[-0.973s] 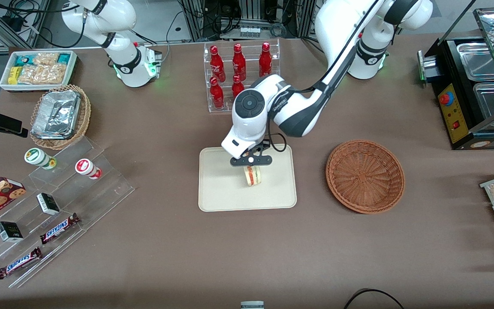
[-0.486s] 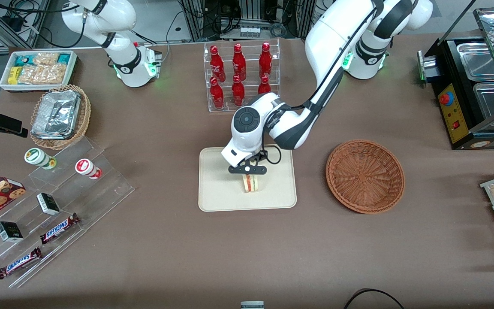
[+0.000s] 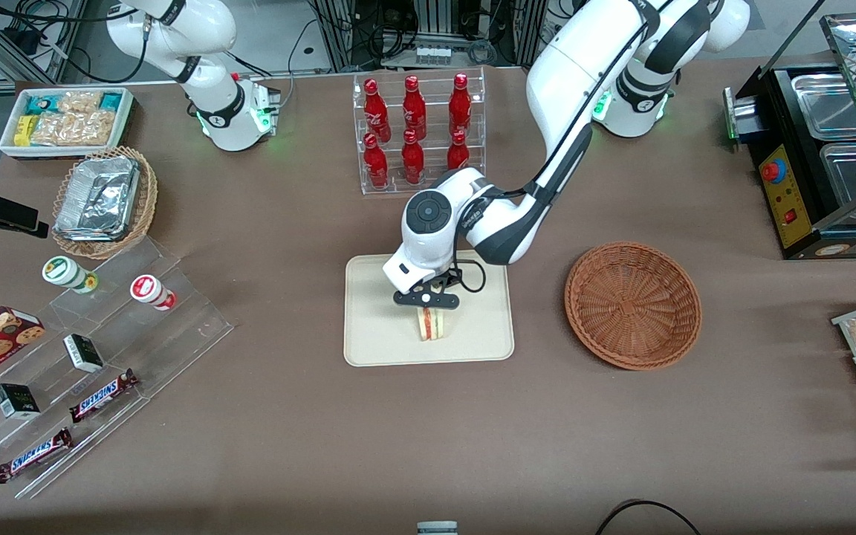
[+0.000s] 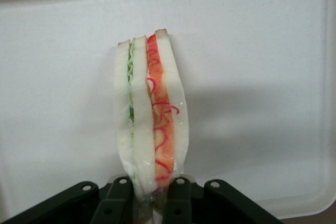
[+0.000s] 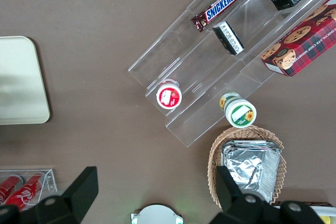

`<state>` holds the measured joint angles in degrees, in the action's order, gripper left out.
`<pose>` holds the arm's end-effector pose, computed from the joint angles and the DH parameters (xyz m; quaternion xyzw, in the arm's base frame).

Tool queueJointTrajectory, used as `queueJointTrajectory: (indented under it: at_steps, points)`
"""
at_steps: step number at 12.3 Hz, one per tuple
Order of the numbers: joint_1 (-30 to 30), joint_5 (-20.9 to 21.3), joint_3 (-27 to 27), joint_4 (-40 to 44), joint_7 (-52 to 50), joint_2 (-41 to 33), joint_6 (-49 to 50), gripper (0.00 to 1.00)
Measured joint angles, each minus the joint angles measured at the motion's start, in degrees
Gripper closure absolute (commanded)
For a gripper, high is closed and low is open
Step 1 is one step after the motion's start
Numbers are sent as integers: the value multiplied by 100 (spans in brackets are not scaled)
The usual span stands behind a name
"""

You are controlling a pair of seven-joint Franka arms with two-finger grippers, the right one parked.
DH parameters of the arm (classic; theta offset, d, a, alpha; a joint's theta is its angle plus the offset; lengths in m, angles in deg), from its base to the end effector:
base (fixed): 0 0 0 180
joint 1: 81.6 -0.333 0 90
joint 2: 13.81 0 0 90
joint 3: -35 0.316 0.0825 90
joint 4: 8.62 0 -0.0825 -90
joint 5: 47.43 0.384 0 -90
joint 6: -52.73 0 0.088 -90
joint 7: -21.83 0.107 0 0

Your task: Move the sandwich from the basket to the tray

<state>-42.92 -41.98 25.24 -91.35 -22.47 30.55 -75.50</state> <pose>0.5015 -0.5263 0.2360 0.9988 -0.0402 -0.0045 0.0261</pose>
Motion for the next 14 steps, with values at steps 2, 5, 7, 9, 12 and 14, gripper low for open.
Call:
queueJointTrajectory:
  at_steps: [2,5,7,9,12,14]
  points:
    - [0,0,0,8,0,40,-39,0]
    - [-5,0,3,88,0,37,-38,0]
    - [-17,0,4,184,-1,-36,77,0]
    - [-25,-5,6,314,-28,-336,579,0]
    - [-213,-123,52,414,-468,-1214,1398,0]
    - [-431,-124,186,423,-686,-1909,2064,0]
